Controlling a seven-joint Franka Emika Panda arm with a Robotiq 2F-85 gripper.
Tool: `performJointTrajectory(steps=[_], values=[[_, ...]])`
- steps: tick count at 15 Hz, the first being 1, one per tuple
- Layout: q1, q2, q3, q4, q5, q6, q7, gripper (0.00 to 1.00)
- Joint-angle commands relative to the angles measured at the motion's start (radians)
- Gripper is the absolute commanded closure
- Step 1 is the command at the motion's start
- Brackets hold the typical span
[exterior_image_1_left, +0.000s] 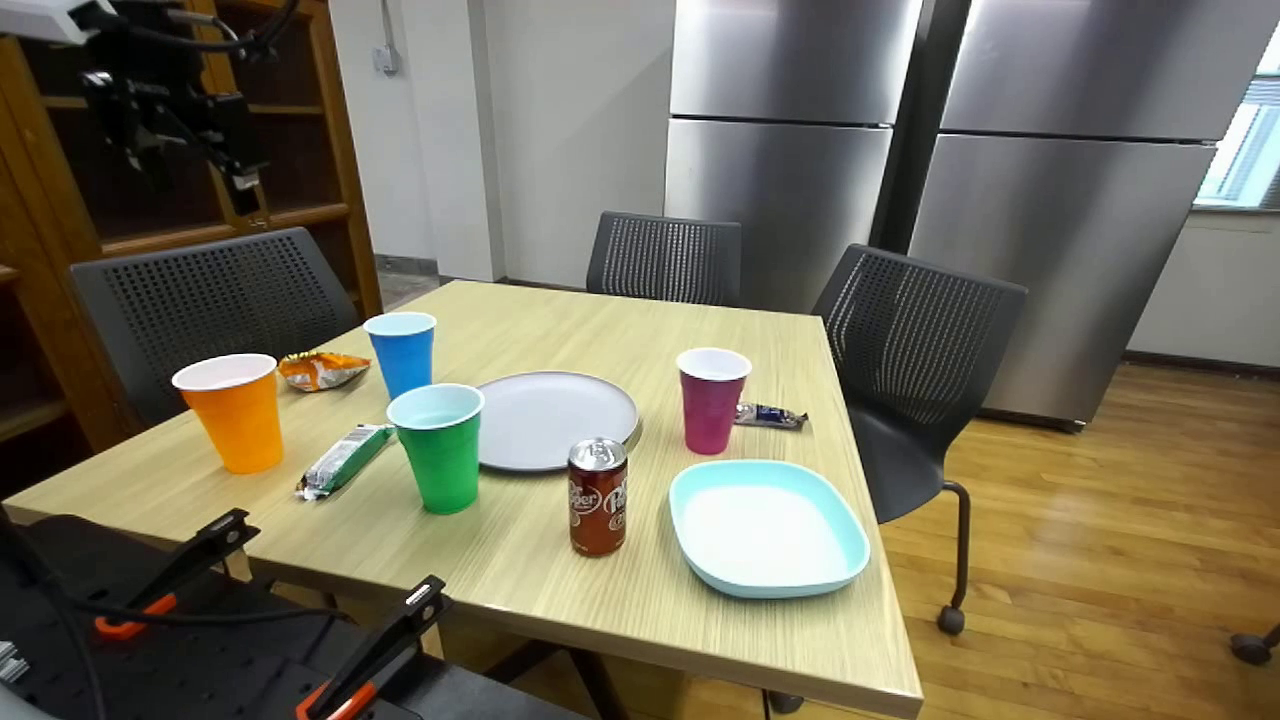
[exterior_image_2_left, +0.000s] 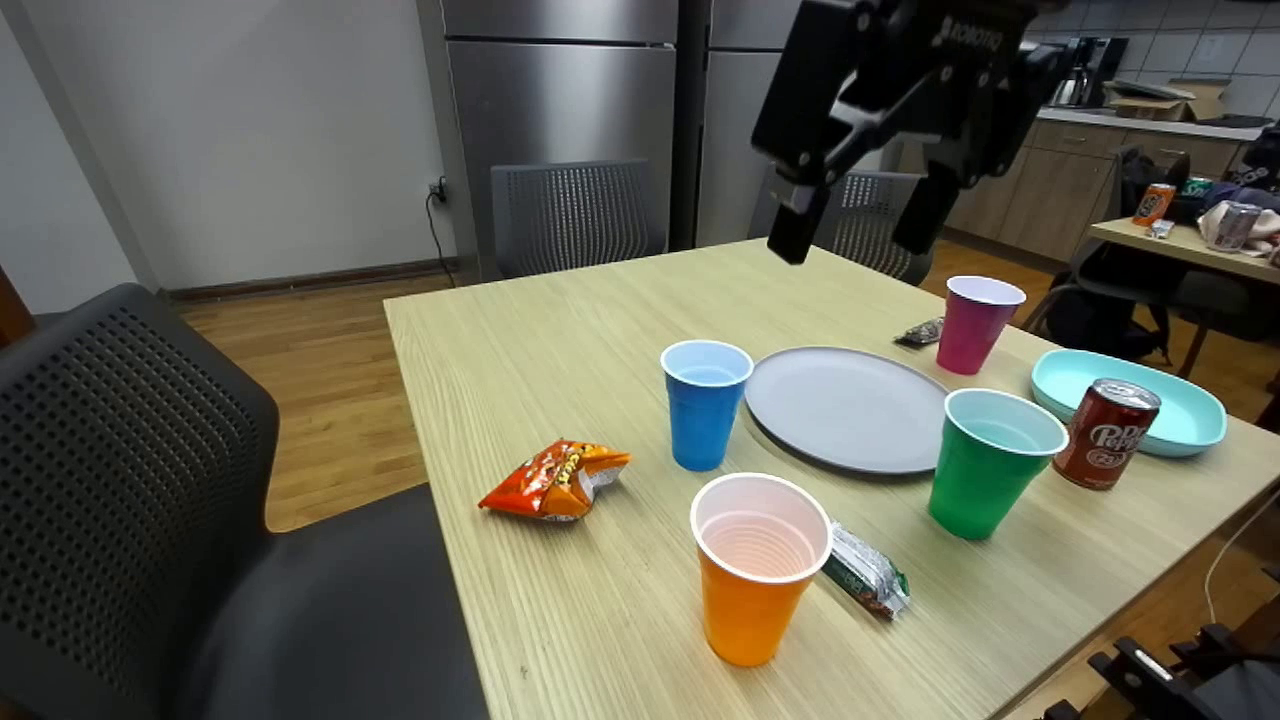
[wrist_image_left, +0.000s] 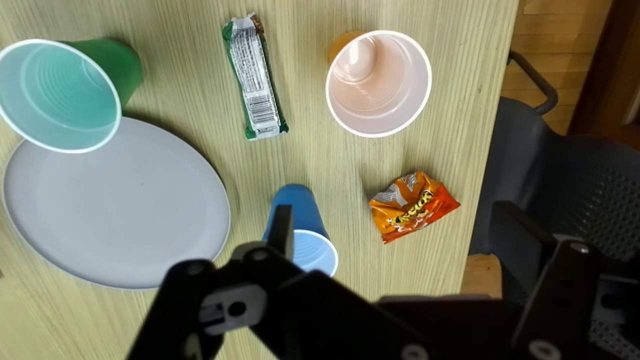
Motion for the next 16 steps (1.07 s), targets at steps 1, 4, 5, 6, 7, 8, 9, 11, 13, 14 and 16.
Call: performJointTrajectory(steps=[1, 4, 5, 6, 7, 8, 9, 11, 13, 14, 16], values=[[-0.011, 0.1, 0.007, -0.008, -0.03, 0.072, 0.046, 0.0], [-0.023, 0.205, 0.001, 0.012, -0.045, 0.088, 0.063, 0.0], [-0.027, 0.236, 0.0, 0.018, -0.055, 0.096, 0.07, 0.0], [-0.032, 0.268, -0.002, 0.026, -0.068, 0.102, 0.079, 0.0], [-0.035, 0.295, -0.003, 0.032, -0.084, 0.108, 0.091, 0.0], [-0.037, 0.321, -0.006, 0.04, -0.1, 0.11, 0.103, 0.0], [-0.039, 0.348, -0.007, 0.046, -0.123, 0.116, 0.122, 0.0], [-0.032, 0.396, -0.017, 0.063, -0.145, 0.116, 0.14, 0.0], [-0.025, 0.439, -0.028, 0.082, -0.162, 0.112, 0.153, 0.0], [-0.022, 0.459, -0.032, 0.091, -0.174, 0.11, 0.162, 0.0], [-0.014, 0.494, -0.042, 0.109, -0.189, 0.106, 0.176, 0.0]])
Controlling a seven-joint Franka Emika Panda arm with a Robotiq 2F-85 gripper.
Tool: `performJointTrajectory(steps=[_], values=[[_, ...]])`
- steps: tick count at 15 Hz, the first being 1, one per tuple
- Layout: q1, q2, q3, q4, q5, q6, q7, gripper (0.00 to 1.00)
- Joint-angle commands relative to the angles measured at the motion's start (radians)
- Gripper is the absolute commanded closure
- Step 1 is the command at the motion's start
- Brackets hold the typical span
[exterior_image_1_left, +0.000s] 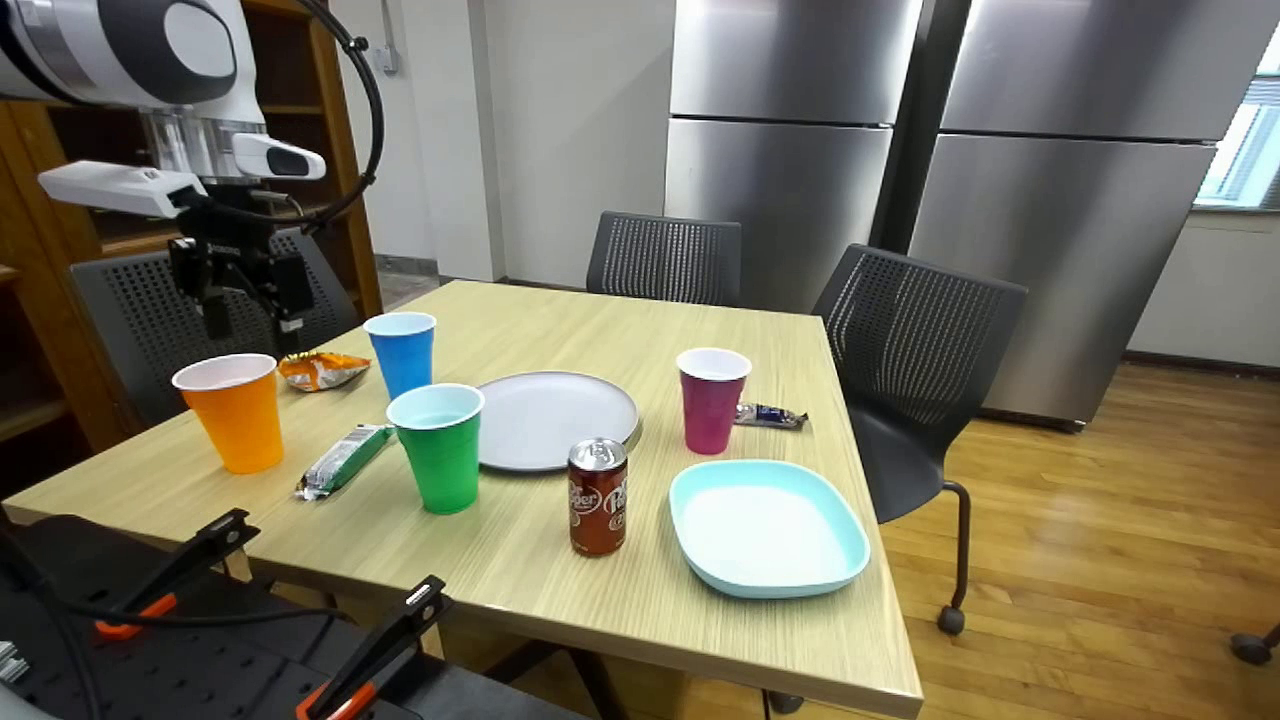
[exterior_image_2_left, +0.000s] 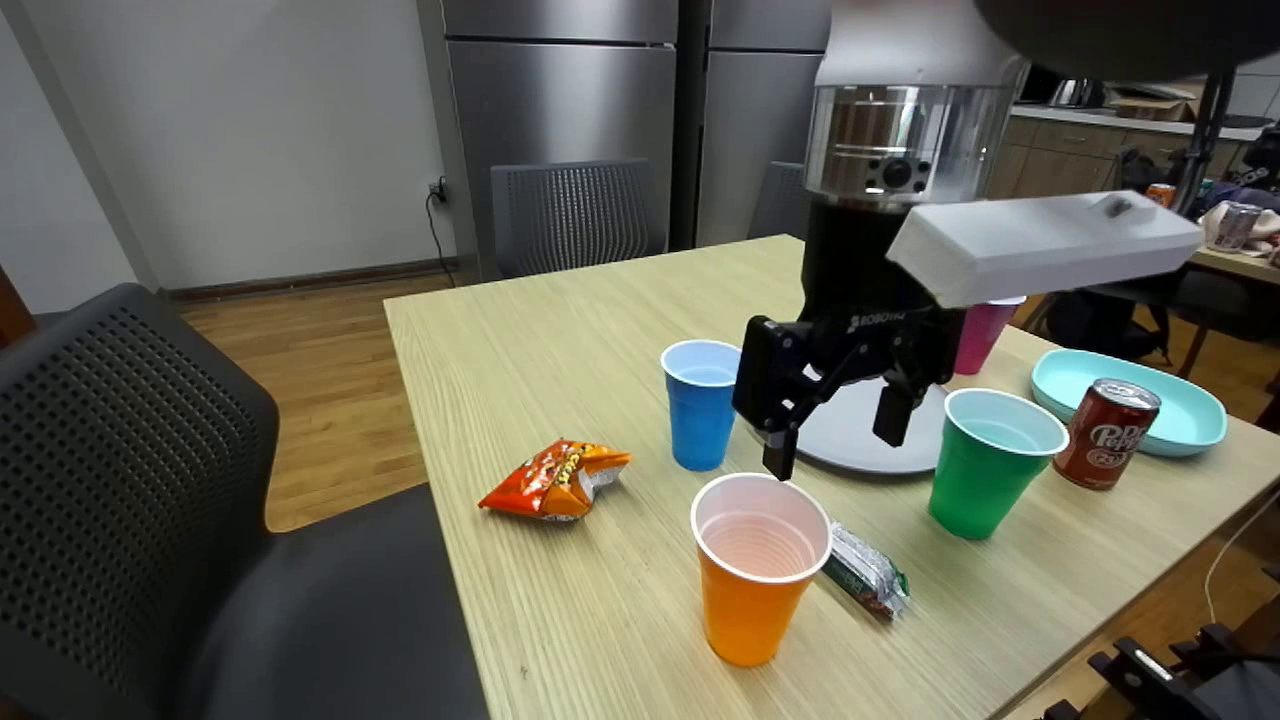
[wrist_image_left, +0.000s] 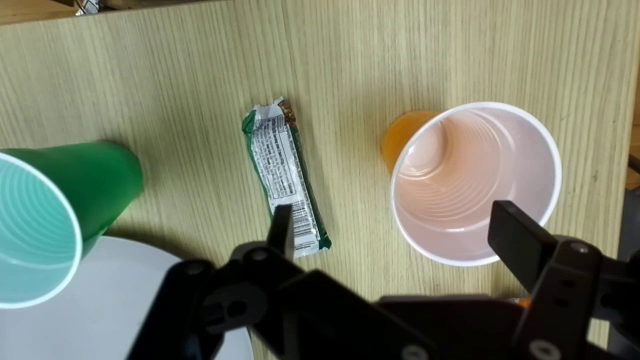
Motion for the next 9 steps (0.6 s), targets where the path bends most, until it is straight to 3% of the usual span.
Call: performJointTrajectory(steps=[1, 9], values=[[0.017, 0.078, -0.021, 0.055, -0.054, -0.012, 0.06, 0.0], [0.062, 0.163, -0.052, 0.092, -0.086, -0.023, 0.08, 0.0]])
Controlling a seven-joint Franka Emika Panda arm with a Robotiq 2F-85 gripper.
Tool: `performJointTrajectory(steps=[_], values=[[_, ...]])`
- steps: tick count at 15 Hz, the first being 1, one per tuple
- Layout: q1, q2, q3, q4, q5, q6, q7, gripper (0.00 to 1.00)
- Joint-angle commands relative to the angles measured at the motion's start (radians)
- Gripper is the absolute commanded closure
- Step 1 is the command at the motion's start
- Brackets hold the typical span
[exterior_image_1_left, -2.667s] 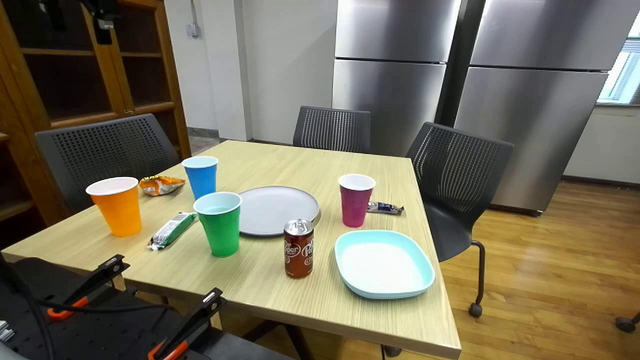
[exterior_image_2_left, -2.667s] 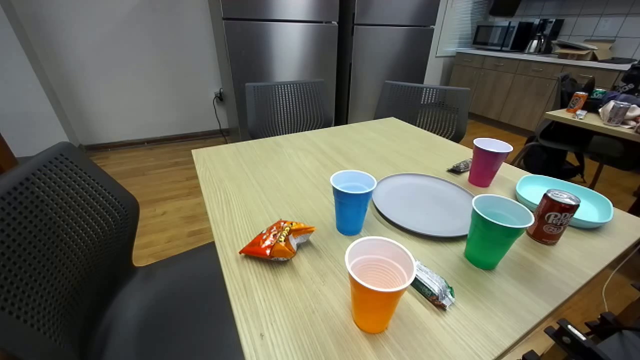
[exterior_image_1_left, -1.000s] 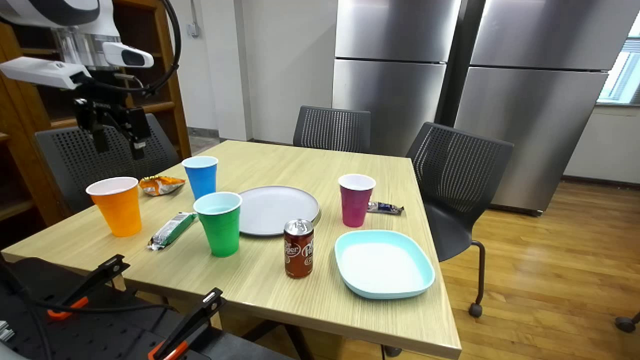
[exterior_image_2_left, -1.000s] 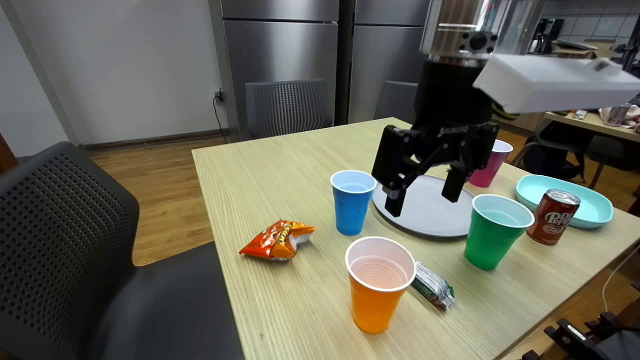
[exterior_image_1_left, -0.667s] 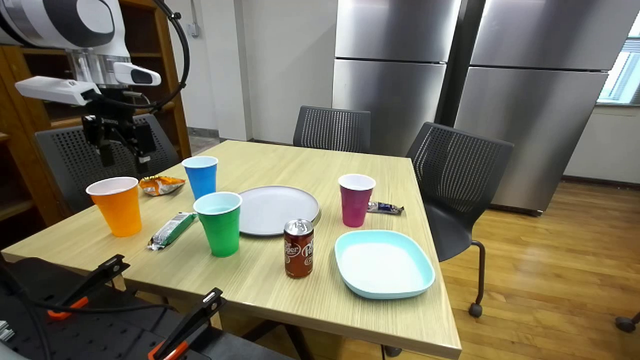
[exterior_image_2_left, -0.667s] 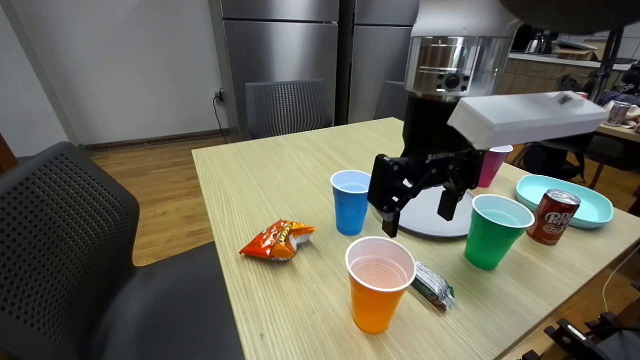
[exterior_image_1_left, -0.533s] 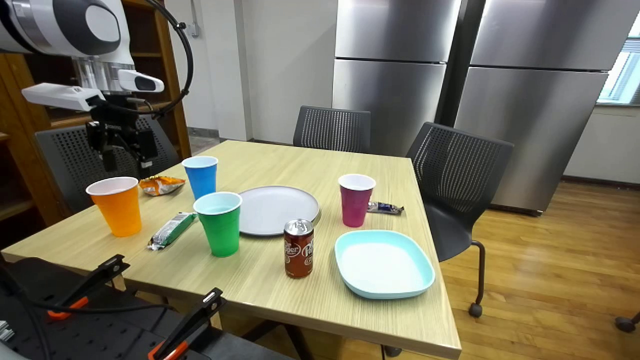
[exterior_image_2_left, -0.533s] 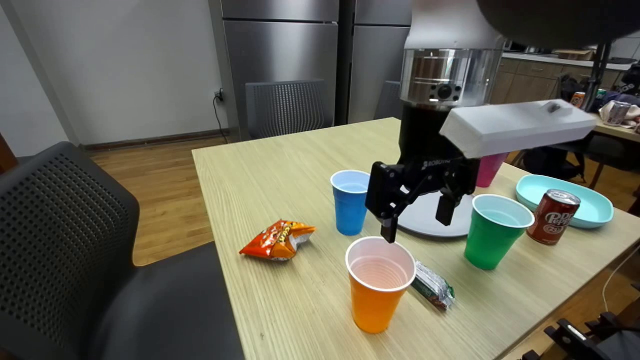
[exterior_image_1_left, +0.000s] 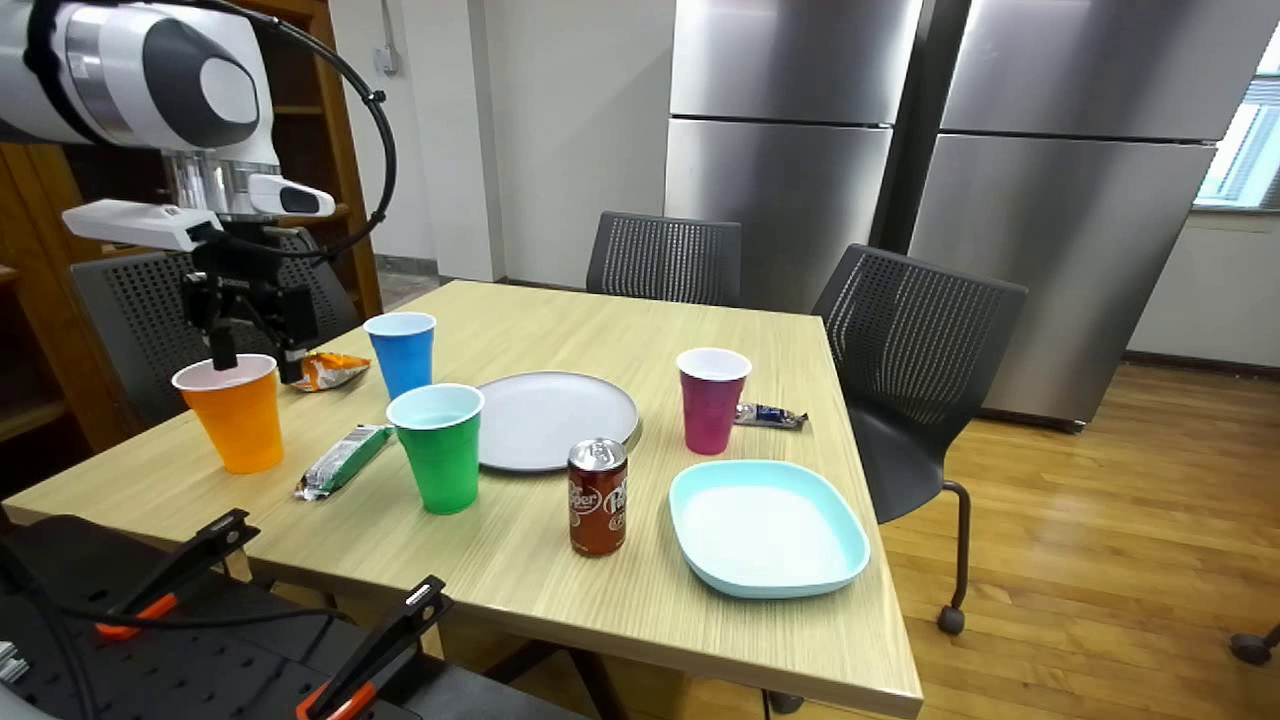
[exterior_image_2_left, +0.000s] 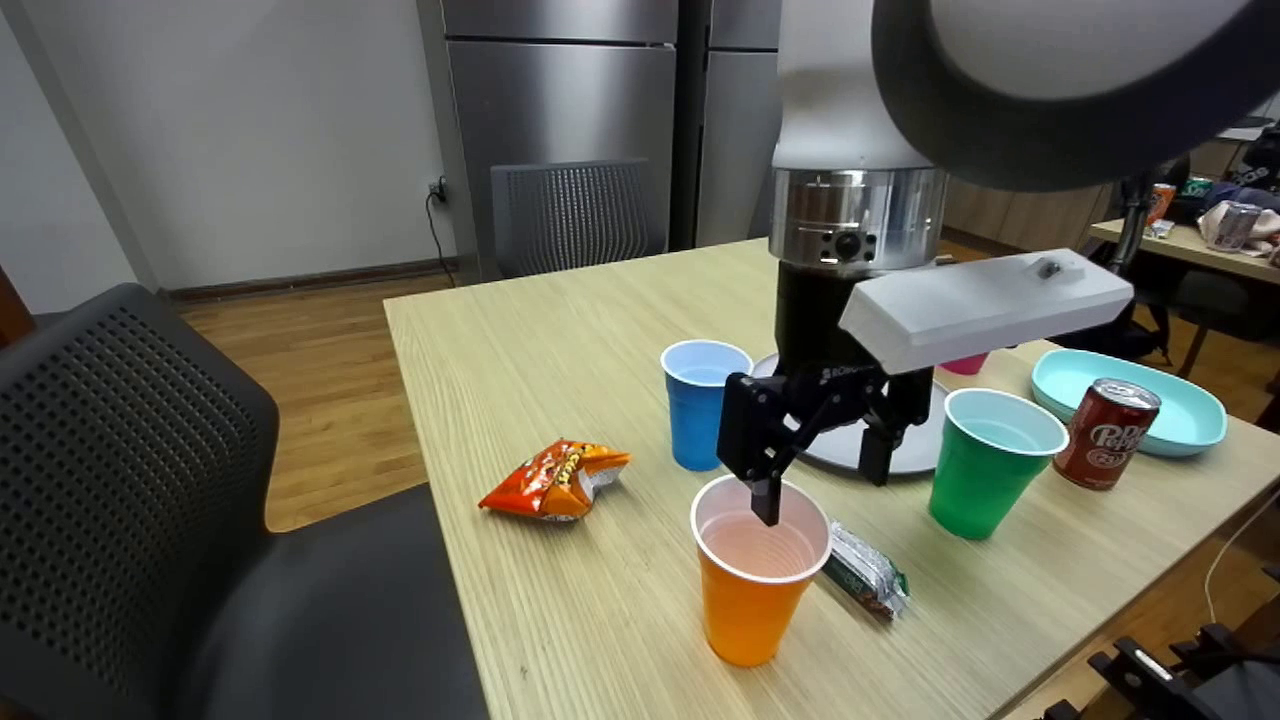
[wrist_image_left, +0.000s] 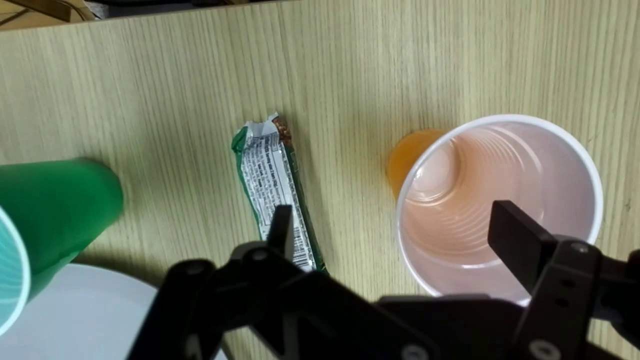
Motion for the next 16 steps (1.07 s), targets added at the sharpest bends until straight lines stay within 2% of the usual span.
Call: performJointTrajectory(steps=[1, 6, 7, 8, 10, 16], values=[[0.038, 0.04, -0.023, 0.036, -0.049, -0.023, 0.058, 0.0], [0.073, 0.062, -0.044, 0.049, -0.081, -0.035, 0.095, 0.0], [0.079, 0.063, -0.049, 0.049, -0.091, -0.036, 0.104, 0.05], [0.083, 0.062, -0.051, 0.049, -0.098, -0.037, 0.108, 0.26], [0.09, 0.059, -0.054, 0.049, -0.105, -0.035, 0.111, 0.31], [0.095, 0.057, -0.056, 0.047, -0.111, -0.031, 0.108, 0.78]])
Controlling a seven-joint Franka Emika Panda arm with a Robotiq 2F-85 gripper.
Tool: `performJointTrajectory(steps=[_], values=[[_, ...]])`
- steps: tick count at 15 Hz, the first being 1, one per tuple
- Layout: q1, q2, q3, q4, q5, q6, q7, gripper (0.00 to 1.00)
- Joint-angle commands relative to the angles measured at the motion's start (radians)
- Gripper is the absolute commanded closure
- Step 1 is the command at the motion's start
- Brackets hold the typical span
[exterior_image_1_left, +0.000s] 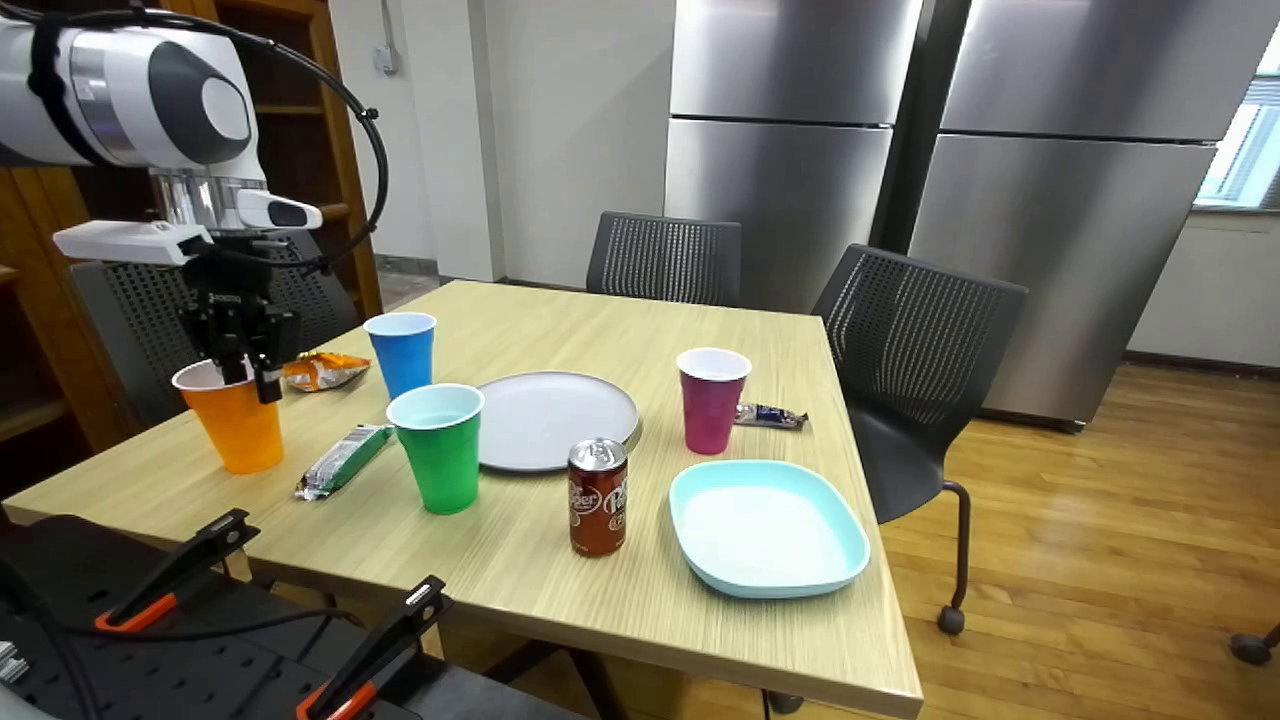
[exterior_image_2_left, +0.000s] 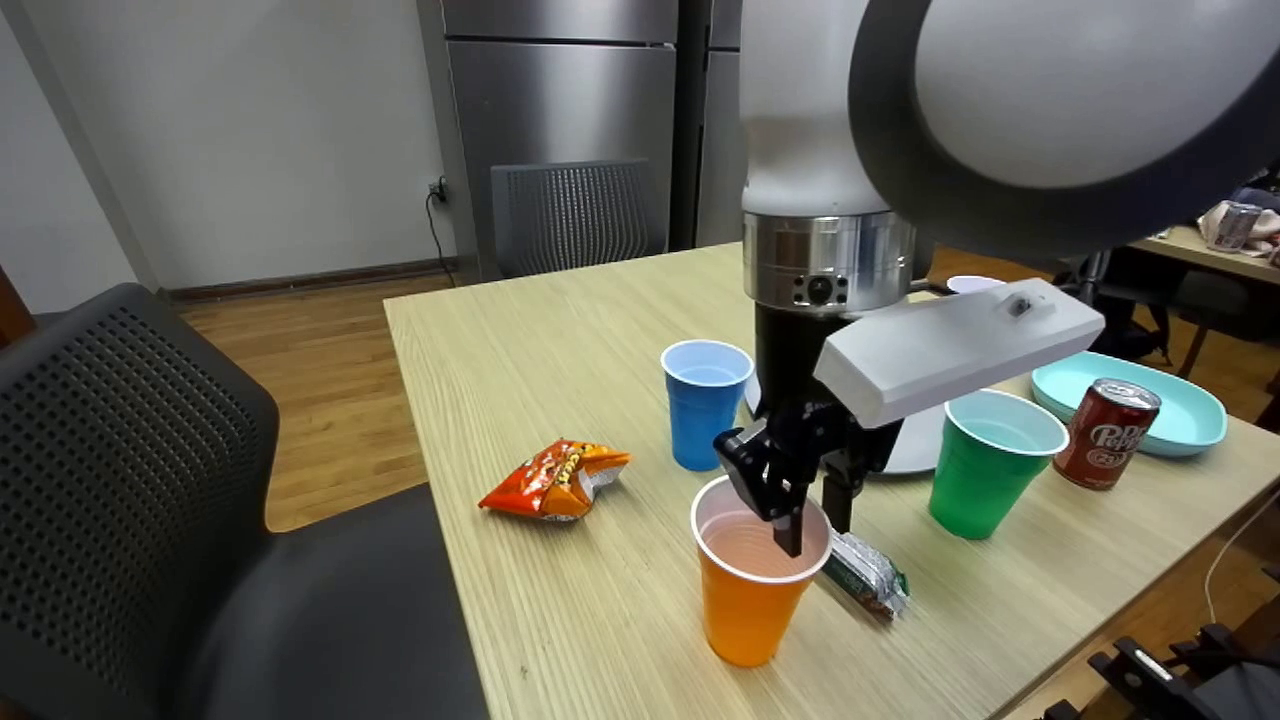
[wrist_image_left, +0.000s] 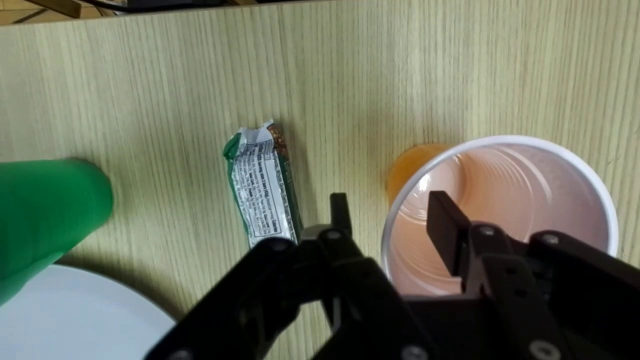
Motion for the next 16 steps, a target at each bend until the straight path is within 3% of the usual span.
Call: performJointTrajectory(steps=[1, 3, 10, 16], values=[[0.02, -0.002, -0.012, 0.017, -0.025, -0.028, 0.034, 0.87], [0.02, -0.003, -0.011, 0.015, -0.023, -0.027, 0.032, 1.0], [0.017, -0.034, 0.004, 0.01, 0.007, -0.025, 0.003, 0.99], [-0.007, -0.164, 0.04, -0.002, 0.129, -0.04, -0.08, 0.99]])
